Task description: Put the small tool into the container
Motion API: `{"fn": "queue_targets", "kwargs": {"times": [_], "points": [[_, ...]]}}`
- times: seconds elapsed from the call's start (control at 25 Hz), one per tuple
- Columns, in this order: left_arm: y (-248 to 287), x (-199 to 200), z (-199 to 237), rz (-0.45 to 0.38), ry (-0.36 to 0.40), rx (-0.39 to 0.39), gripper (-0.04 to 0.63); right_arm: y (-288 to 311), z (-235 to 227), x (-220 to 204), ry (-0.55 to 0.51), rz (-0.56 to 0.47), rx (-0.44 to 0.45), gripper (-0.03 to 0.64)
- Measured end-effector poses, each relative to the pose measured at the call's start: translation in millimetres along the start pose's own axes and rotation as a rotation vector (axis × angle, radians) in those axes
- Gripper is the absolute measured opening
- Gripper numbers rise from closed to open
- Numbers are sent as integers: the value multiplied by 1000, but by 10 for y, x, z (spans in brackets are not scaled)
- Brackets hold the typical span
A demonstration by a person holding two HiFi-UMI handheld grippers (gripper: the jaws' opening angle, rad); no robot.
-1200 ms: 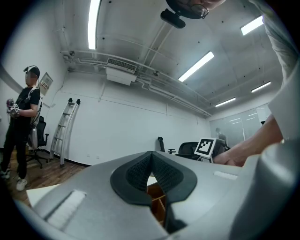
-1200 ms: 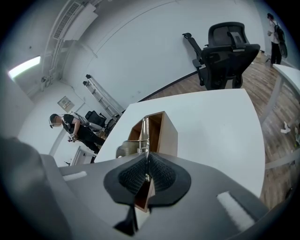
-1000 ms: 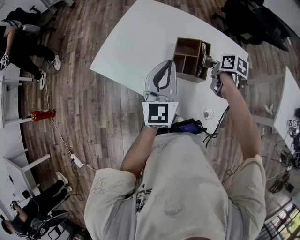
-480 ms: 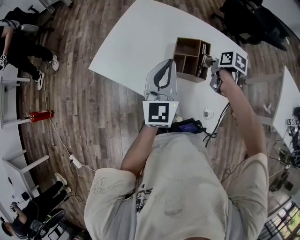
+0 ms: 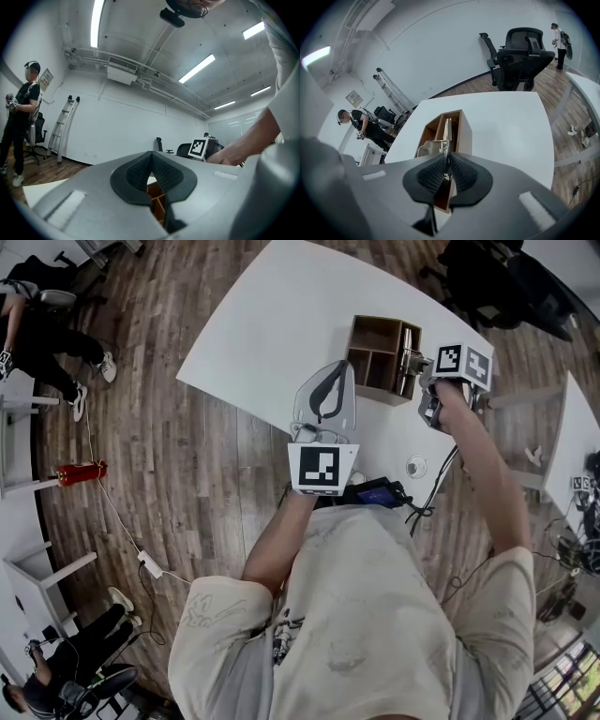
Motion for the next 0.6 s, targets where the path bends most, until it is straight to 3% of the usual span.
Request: {"fn": "queue_targets", "kwargs": {"times": [0.6], "points": [[-4,-3,-19,5,-2,-8,14,1,60,-3,-21,-18,10,69]]}}
Point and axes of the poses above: the fingertips, and each gripper's own axes: y forward along the fingers, z to its left, x out of its top, the point moved 9 cm from there along -y, backward along the fingers, and after that the axes turned 4 degrees about -z, right-handed, at the moved point
